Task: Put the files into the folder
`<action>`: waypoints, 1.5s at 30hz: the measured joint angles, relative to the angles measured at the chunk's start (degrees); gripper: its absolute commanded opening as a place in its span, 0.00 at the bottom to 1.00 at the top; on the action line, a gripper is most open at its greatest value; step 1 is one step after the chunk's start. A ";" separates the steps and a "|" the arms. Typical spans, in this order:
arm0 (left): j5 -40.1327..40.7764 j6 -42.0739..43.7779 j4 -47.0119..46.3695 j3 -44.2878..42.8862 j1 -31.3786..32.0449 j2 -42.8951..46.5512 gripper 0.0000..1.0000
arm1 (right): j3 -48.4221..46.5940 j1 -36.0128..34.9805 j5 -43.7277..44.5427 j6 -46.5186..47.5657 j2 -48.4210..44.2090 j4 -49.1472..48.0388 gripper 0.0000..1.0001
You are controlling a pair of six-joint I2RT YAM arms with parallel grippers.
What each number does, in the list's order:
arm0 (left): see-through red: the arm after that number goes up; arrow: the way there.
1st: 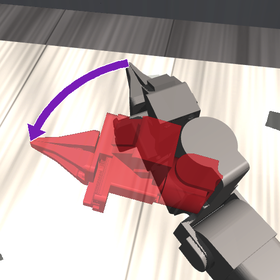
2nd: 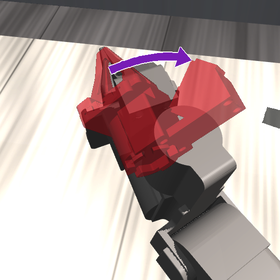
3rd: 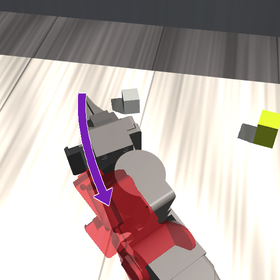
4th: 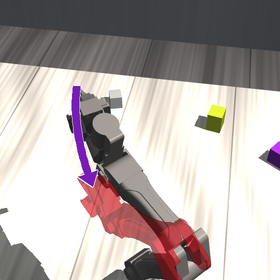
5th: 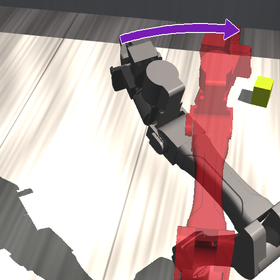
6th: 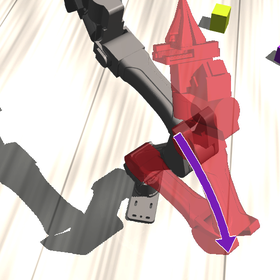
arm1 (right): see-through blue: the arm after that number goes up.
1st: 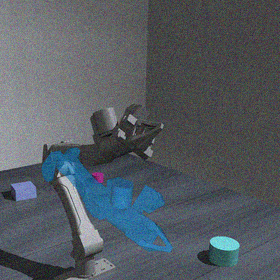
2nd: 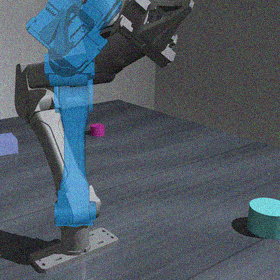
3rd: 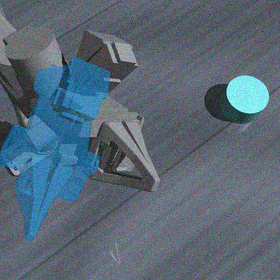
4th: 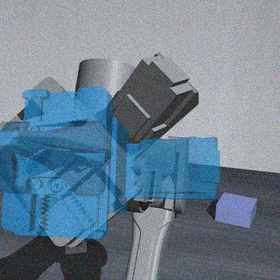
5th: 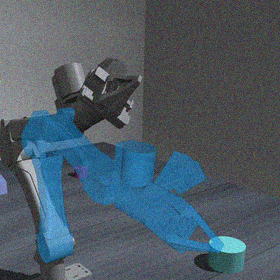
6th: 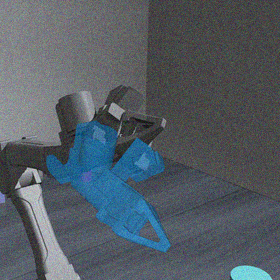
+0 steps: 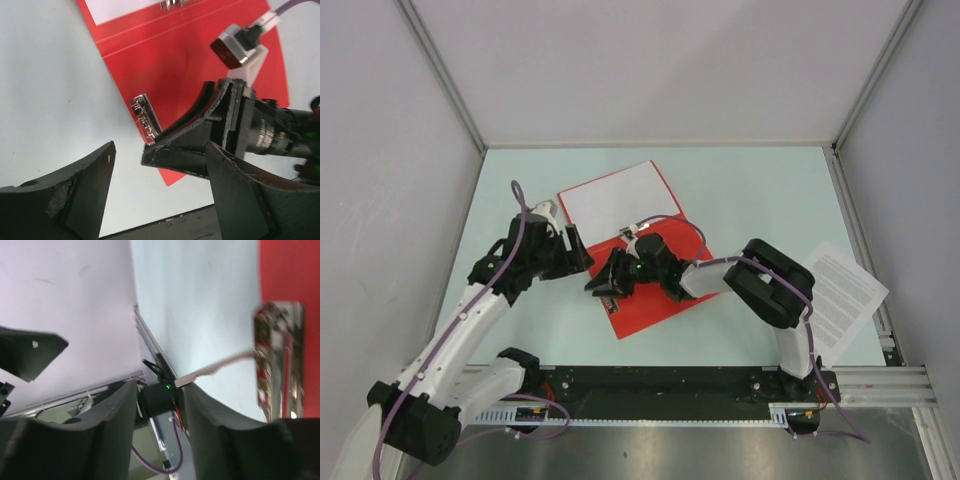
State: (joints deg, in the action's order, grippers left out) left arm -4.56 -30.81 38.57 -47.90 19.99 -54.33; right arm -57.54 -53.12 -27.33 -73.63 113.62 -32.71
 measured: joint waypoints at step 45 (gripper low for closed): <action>-12.66 -2.16 -17.33 -27.32 33.88 -44.92 0.90 | 24.50 82.47 30.86 38.77 -44.98 62.62 1.00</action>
State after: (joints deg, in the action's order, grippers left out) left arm -17.21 -32.97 21.23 -75.22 53.87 -99.24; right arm -33.04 29.34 3.53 -34.85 68.64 29.91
